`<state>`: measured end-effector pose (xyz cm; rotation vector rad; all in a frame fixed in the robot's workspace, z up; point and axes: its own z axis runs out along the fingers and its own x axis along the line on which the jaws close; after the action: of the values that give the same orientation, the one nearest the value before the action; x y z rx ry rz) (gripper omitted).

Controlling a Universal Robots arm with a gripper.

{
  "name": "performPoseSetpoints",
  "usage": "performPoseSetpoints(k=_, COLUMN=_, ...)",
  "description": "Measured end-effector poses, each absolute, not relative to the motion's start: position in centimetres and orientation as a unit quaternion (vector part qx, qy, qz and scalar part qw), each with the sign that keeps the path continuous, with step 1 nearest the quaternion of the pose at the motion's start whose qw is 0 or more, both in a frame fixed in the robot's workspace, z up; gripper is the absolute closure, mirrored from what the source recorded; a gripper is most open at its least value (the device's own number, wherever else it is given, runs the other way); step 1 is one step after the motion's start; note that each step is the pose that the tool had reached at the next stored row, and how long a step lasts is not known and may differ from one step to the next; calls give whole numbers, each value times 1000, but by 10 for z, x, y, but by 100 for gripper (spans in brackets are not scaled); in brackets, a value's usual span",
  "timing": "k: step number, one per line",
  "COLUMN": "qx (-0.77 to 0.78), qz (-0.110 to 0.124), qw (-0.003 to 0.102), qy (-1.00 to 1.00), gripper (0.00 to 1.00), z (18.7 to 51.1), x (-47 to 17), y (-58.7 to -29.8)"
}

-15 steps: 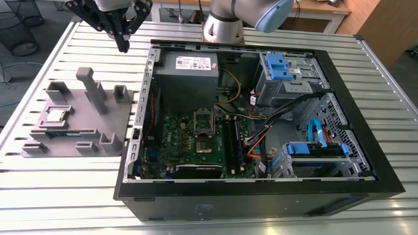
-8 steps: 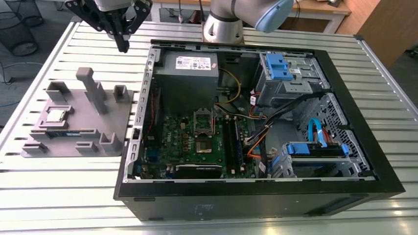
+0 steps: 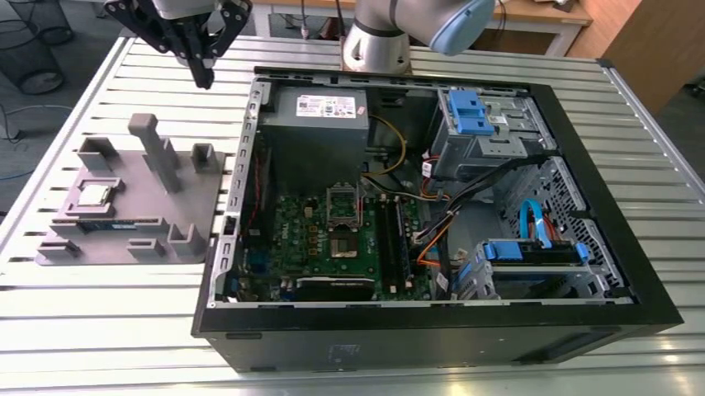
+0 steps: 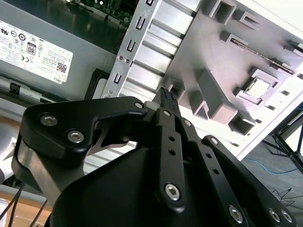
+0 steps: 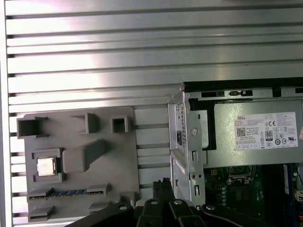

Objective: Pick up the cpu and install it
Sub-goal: 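Reach for the cpu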

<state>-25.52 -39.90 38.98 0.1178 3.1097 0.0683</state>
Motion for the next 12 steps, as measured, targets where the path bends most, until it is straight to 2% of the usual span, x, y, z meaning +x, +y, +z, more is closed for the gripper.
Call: performPoseSetpoints(k=12, qx=38, qz=22, qw=14, qy=999, gripper=89, z=389, x=-263, y=-399)
